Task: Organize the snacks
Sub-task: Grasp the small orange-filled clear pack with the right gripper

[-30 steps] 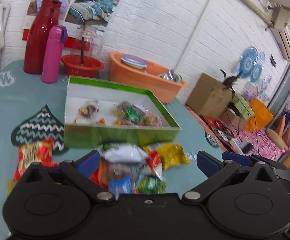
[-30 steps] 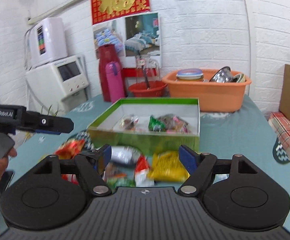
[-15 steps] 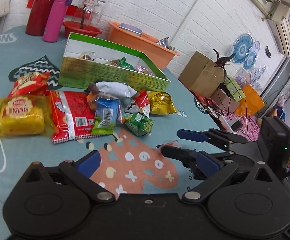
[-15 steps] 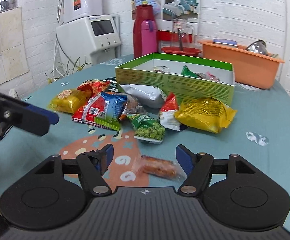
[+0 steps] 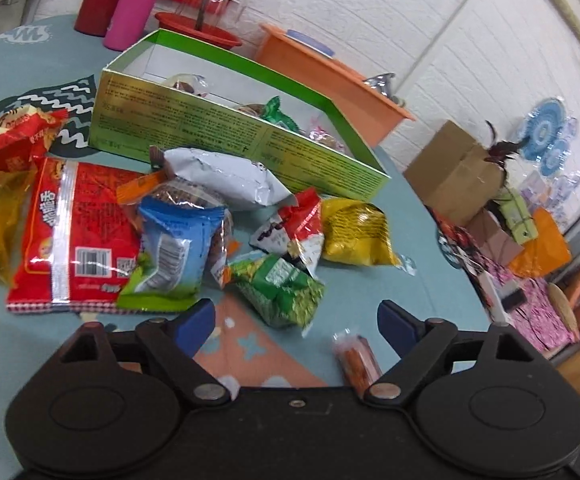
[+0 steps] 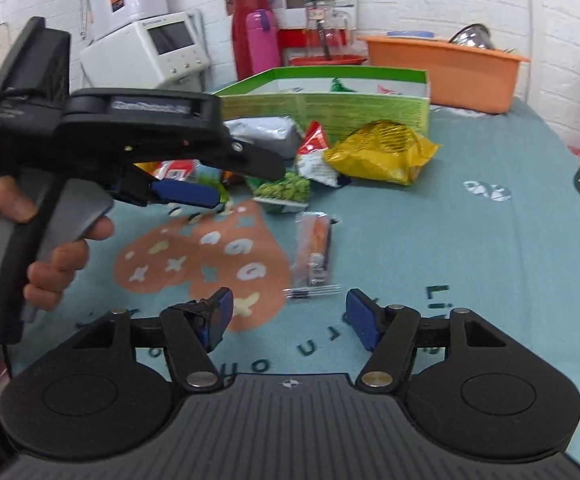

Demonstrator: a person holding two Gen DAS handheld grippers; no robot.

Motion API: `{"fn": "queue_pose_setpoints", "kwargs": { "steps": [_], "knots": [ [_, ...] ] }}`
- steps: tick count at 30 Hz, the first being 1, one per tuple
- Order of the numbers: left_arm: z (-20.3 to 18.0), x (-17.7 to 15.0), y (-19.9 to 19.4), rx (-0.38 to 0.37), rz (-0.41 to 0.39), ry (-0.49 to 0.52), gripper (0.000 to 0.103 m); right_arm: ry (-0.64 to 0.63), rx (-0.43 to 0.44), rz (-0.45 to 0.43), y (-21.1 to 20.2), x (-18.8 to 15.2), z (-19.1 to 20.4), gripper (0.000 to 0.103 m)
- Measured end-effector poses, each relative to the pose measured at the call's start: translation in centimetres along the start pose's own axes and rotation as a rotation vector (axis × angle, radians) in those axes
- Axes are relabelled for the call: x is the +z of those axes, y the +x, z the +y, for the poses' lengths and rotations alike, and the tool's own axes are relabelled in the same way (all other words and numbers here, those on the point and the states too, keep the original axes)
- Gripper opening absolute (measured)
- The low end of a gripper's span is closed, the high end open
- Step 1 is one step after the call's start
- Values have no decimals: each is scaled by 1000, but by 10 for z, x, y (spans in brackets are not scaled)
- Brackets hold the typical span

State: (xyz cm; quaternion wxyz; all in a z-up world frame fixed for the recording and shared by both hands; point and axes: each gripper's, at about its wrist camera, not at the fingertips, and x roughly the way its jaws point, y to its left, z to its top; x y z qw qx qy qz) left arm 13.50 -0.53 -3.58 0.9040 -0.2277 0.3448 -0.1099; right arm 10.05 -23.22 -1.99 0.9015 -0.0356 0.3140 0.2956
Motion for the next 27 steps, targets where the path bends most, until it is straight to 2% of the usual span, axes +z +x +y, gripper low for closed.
{"fn": "queue_pose_setpoints", "kwargs": {
  "steps": [3,6,7,8,9,10,13,18,19,22,27],
  "knots": [
    [0,4,9,18,2,-30,103,30,-35,-32,3,8,-7,92],
    [-4,7,15,38,-6,-7,103,63,-16,-39,10,14,-10,85],
    [-5,8,17,45,-6,9,103,66,-10,-37,12,14,-9,76],
    [-8,8,20,57,-3,37,103,66,-10,-31,14,14,-8,62],
    [-10,7,21,72,-2,62,86,67,-12,-24,16,13,-7,56],
    [-10,7,21,76,-2,82,81,71,-11,-16,16,12,-7,46],
    [-5,4,17,46,9,103,79,91,0,-14,12,8,-7,46],
    [12,-6,-9,-46,69,68,74,85,-10,-23,3,7,-5,47],
    [16,-9,-16,-50,66,51,76,82,-12,-25,3,7,-4,48],
    [19,-12,-28,-49,42,33,103,78,-17,-25,9,10,-2,52],
    [5,-7,-18,-48,22,51,103,97,-42,-20,19,14,1,54]
  ]
}}
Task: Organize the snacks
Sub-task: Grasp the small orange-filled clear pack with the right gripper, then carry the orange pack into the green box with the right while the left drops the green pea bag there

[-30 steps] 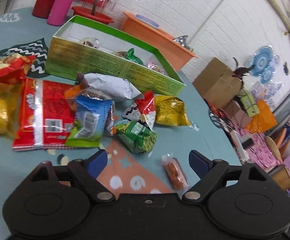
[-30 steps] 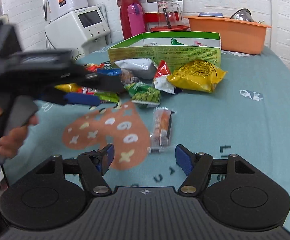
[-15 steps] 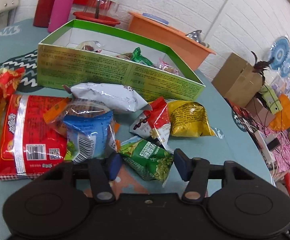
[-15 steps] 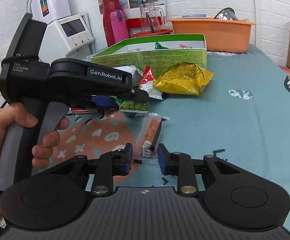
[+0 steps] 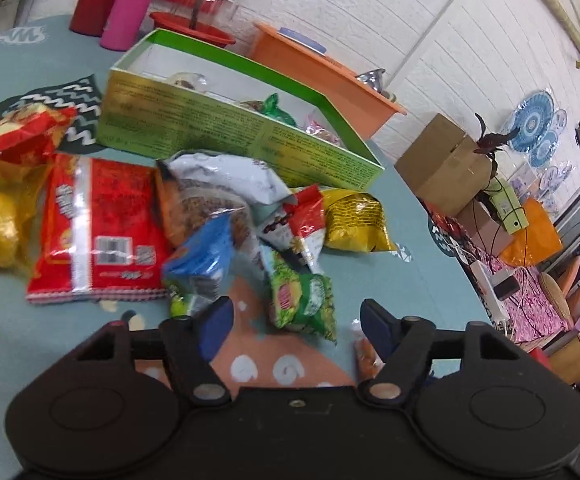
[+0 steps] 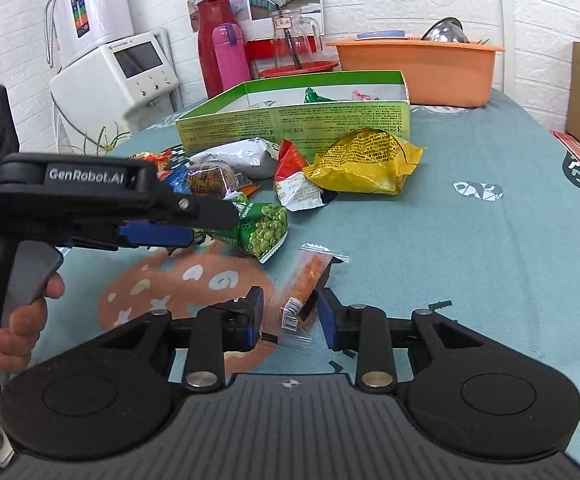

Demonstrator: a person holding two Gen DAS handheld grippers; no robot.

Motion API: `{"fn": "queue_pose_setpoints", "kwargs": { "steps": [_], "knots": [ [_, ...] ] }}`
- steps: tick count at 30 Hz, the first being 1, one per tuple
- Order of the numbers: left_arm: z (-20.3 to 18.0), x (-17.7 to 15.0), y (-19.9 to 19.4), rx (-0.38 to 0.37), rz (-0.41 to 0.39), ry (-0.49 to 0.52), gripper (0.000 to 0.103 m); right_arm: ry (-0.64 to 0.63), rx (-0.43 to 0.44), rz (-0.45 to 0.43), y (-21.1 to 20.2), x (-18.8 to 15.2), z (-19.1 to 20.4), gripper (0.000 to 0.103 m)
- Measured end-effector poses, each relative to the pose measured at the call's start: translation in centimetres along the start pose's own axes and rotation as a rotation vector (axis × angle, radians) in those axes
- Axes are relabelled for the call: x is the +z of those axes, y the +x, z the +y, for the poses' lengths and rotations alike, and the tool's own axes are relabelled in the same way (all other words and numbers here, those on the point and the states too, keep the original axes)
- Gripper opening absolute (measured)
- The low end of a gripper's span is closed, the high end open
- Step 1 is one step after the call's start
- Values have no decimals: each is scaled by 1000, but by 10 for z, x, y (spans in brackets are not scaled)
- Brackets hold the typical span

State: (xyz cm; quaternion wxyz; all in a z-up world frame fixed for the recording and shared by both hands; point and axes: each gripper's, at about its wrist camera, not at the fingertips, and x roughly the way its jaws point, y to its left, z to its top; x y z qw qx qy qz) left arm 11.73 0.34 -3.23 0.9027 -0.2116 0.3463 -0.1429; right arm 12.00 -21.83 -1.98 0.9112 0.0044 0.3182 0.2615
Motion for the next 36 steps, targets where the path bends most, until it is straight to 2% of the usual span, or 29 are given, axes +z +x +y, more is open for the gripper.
{"fn": "queue_pose_setpoints", "kwargs": {
  "steps": [5,8,13,15,16,17,18,22,27,31,36],
  "knots": [
    [-9,7,27,11,31,52,103,-10,-29,6,-2,-3,0,54],
    [-11,7,29,-1,52,72,103,-16,-41,3,-3,-2,0,54],
    [-9,5,29,-11,41,70,103,-31,-49,6,3,-1,3,54],
    [-11,4,31,-8,51,104,100,-57,-57,-4,5,-2,6,52],
    [-10,4,30,-18,56,97,99,-77,-63,-8,6,-3,7,43],
    [-10,4,29,-23,56,92,93,-95,-75,-11,6,-4,8,35],
    [-10,4,26,-28,50,94,89,-99,-73,-10,5,-4,8,34],
    [-9,13,3,-95,14,75,86,-70,-39,-38,-9,4,5,32],
    [-14,40,-26,-133,-75,105,86,-115,-32,-140,-23,36,12,32],
    [-10,73,-41,-99,-160,122,86,-124,12,-203,-20,71,13,32],
    [5,113,-38,-48,-224,101,86,-132,-1,-248,3,109,15,32]
  ]
}}
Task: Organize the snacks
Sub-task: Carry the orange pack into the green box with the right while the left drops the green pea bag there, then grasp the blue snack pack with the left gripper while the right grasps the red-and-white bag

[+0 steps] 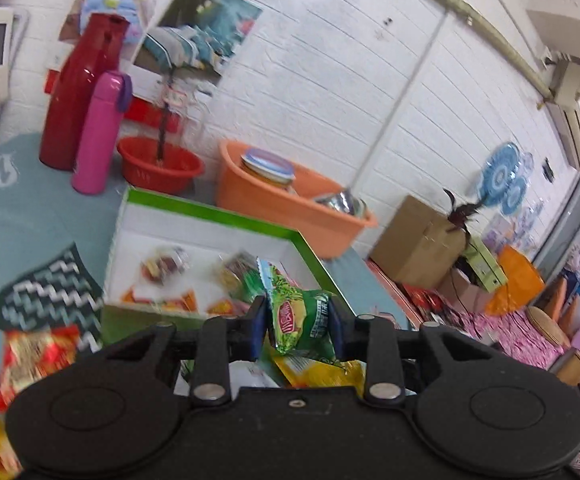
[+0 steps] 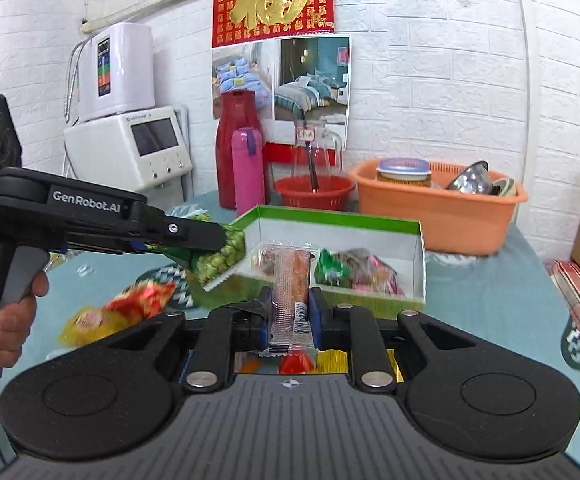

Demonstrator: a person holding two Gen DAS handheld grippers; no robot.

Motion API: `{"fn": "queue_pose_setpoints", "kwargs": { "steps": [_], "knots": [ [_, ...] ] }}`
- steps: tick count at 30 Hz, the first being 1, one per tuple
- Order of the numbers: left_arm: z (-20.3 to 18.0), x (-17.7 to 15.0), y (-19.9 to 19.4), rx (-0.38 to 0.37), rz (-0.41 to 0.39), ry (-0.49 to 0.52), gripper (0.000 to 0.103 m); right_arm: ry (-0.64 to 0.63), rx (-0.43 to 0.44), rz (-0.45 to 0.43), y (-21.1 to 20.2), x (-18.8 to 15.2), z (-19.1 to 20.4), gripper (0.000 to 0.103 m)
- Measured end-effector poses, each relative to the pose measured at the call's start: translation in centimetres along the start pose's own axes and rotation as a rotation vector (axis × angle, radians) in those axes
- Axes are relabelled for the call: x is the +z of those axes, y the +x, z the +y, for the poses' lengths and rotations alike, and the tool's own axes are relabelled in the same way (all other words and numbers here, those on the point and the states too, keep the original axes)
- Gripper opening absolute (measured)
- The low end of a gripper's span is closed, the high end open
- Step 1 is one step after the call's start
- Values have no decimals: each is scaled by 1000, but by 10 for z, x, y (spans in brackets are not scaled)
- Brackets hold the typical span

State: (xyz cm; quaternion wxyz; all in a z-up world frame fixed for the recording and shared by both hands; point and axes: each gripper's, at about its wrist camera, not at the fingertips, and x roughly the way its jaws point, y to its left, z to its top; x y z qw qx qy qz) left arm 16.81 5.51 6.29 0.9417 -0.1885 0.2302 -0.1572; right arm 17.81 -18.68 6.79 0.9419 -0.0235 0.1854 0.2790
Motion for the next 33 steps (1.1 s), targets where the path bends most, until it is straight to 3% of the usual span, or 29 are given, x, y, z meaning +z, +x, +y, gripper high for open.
{"fn": "queue_pose_setpoints", "kwargs": {
  "steps": [5,13,15,16,18,19,20,25,33],
  "knots": [
    [26,20,24,75,-15,-15,86,65,17,-9,45,16,-12,33],
    [59,29,61,128,23,-35,88,120,17,15,105,19,-22,33],
    [65,27,69,130,35,-36,92,126,17,20,117,17,-22,33],
    [68,25,72,131,42,-38,103,120,15,24,122,15,-22,36],
    [73,19,74,128,58,-59,103,91,-21,46,133,10,-20,55],
    [75,16,73,134,58,-71,103,76,-52,55,134,6,-20,87],
    [76,14,70,142,48,-75,103,67,-80,48,133,1,-20,103],
    [67,12,54,155,12,-31,103,97,-93,25,112,-9,-31,103],
    [28,11,9,97,25,-15,103,146,-53,-26,47,9,-23,103]
  ]
}}
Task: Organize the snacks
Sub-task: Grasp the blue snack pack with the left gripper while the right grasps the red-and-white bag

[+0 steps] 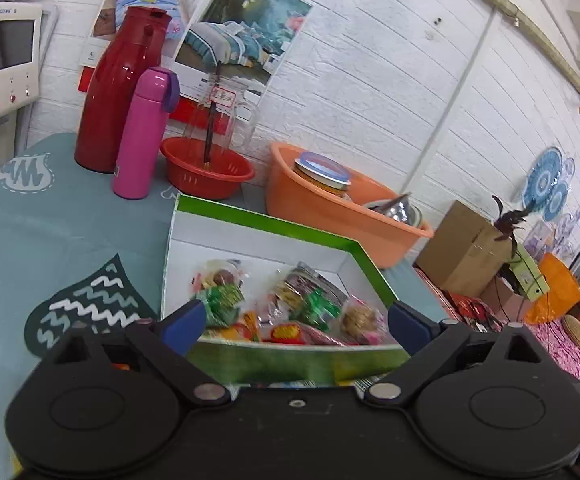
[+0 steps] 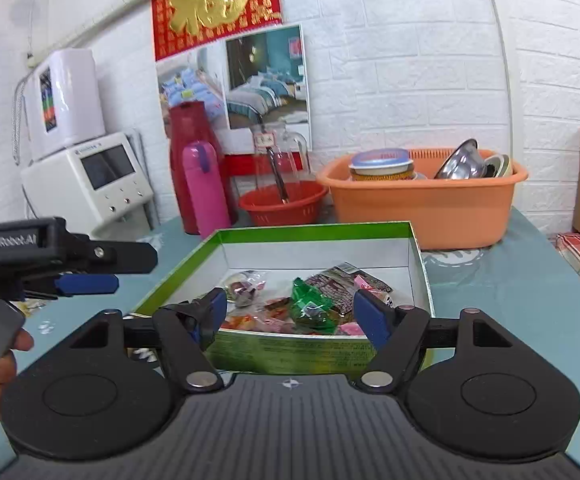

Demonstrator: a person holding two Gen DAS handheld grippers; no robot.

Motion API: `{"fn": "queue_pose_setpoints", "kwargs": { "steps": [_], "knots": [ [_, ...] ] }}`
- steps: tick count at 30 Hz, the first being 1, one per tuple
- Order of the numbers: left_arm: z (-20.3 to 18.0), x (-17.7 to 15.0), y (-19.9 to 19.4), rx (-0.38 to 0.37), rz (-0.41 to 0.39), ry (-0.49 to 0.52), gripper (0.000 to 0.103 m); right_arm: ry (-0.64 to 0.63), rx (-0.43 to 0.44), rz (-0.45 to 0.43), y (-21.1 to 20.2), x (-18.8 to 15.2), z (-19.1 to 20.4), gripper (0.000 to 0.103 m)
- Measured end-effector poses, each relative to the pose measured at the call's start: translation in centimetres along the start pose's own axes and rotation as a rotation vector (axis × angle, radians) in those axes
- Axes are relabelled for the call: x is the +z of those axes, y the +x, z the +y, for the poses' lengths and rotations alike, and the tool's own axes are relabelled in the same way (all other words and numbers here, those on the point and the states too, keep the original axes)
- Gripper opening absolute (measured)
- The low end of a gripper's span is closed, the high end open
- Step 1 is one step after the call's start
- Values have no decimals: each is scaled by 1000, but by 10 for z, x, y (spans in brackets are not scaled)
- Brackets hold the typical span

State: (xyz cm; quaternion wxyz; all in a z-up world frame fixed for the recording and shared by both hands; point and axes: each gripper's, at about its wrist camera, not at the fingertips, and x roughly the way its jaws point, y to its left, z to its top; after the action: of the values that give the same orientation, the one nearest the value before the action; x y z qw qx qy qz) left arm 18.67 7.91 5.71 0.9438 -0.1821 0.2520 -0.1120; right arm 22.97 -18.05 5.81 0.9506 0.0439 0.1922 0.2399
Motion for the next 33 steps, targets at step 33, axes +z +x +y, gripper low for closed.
{"fn": "queue_pose_setpoints", "kwargs": {
  "steps": [33],
  "knots": [
    [-11,-128,-18,-41,242,79,65,-34,21,190,-92,-102,15,103]
  ]
}}
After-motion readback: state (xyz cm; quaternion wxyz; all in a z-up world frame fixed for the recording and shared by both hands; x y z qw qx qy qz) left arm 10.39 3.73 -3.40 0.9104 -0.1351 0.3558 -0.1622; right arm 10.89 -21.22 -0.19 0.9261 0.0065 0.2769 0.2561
